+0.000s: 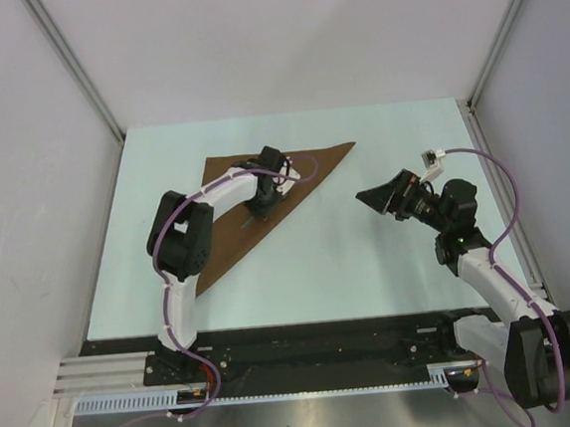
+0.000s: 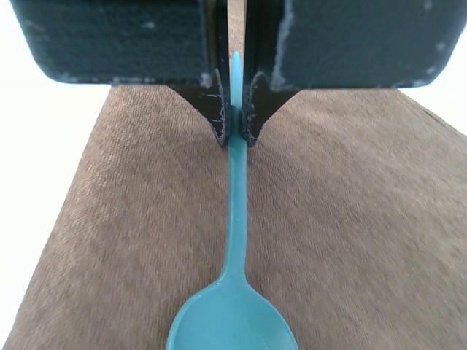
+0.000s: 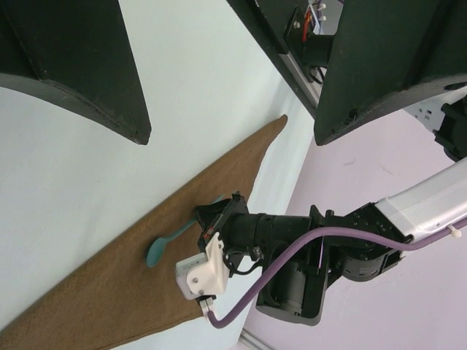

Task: Fold the napkin, place the utensils inside, and roll it up
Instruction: Place the utensil onto the napkin, then fold the napkin

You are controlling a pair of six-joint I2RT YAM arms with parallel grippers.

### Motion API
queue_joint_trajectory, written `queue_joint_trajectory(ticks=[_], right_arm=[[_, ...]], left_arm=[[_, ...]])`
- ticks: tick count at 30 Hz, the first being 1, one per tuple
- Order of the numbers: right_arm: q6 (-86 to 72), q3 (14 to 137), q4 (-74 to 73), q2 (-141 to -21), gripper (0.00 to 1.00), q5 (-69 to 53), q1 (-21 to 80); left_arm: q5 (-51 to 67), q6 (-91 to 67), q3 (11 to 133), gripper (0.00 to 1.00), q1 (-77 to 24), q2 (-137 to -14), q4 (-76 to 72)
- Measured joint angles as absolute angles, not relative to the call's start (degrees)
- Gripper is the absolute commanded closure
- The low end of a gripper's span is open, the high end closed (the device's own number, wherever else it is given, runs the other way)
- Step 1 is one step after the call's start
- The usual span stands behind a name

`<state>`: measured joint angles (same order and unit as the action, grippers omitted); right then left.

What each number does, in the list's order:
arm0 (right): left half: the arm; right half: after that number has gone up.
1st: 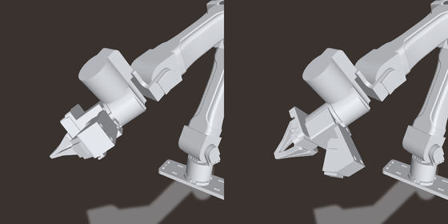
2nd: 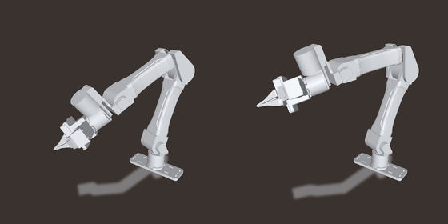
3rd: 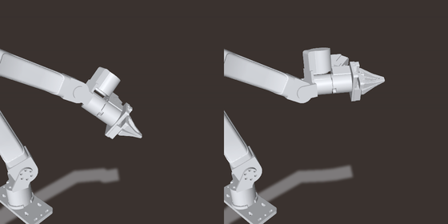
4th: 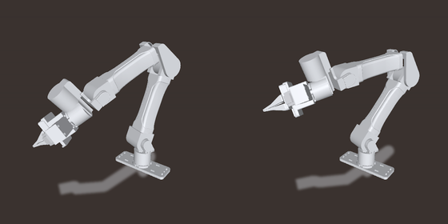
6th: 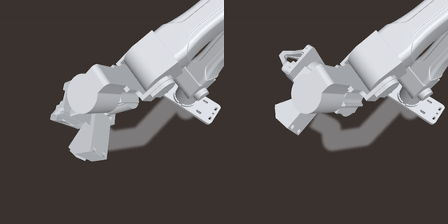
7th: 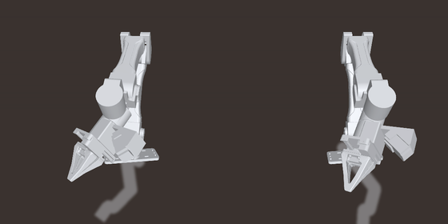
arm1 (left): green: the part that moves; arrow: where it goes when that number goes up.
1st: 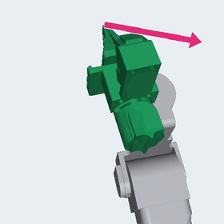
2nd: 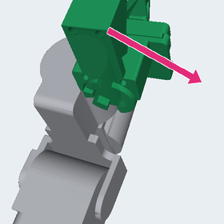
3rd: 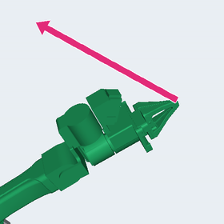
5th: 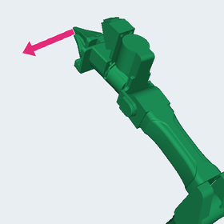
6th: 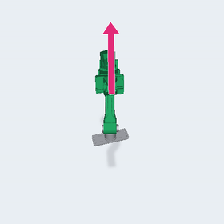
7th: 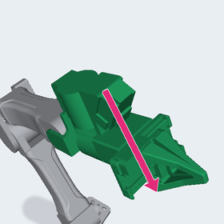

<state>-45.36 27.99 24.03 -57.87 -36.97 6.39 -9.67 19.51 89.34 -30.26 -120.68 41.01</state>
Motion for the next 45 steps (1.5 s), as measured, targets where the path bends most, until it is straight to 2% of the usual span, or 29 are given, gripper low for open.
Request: queue_joint_trajectory(ticks=[9,10,11,12,14,15,16,18,21,26,30,36,41,45], right_arm=[[-45.10,27.99,23.79,-57.98,0.00,-36.97,7.03],[-45.01,27.99,23.77,-57.98,0.00,-36.97,7.05],[-44.93,27.99,23.73,-57.98,0.00,-36.97,7.07],[-44.91,27.99,23.68,-57.98,0.00,-36.95,7.07],[-44.77,27.99,23.49,-57.98,0.00,-36.93,7.07],[-44.69,27.99,23.35,-57.98,0.00,-36.93,7.07],[-44.56,27.99,23.16,-57.98,0.00,-36.86,7.07],[-44.07,27.99,22.65,-58.04,0.00,-36.47,7.07],[-43.44,27.99,22.00,-58.76,0.00,-35.94,7.07],[-41.60,30.85,18.37,-63.18,0.03,-33.63,7.05],[-39.00,39.16,15.07,-72.40,0.08,-29.80,7.03],[-36.99,53.32,14.39,-90.78,0.21,-25.71,7.07],[-37.06,66.48,14.44,-107.53,0.38,-24.47,7.07],[-38.00,74.54,14.81,-117.84,0.45,-23.77,7.07]], left_arm=[[-8.86,19.44,92.71,1.00,-30.41,-122.96,40.71],[-8.86,19.38,92.99,0.96,-30.44,-123.04,40.86],[-8.86,19.29,93.19,0.93,-30.44,-123.24,40.95],[-8.91,19.14,93.51,0.83,-30.44,-123.44,41.23],[-8.88,18.85,94.02,0.73,-30.44,-123.70,41.60],[-8.95,18.50,94.30,0.57,-30.44,-123.79,41.74],[-9.04,18.22,94.50,0.51,-30.41,-123.85,41.76],[-9.54,17.74,95.13,0.40,-30.41,-123.87,41.93],[-9.19,16.40,96.27,0.30,-30.44,-123.87,42.09],[-8.64,14.81,96.68,0.23,-30.65,-123.26,42.59],[-8.67,13.13,96.66,0.19,-31.16,-119.98,43.90],[-8.60,8.36,91.68,0.14,-31.44,-106.54,40.82],[-6.61,4.19,85.54,0.11,-31.48,-95.20,36.05],[-5.45,2.42,82.96,0.10,-31.48,-91.05,34.39]])
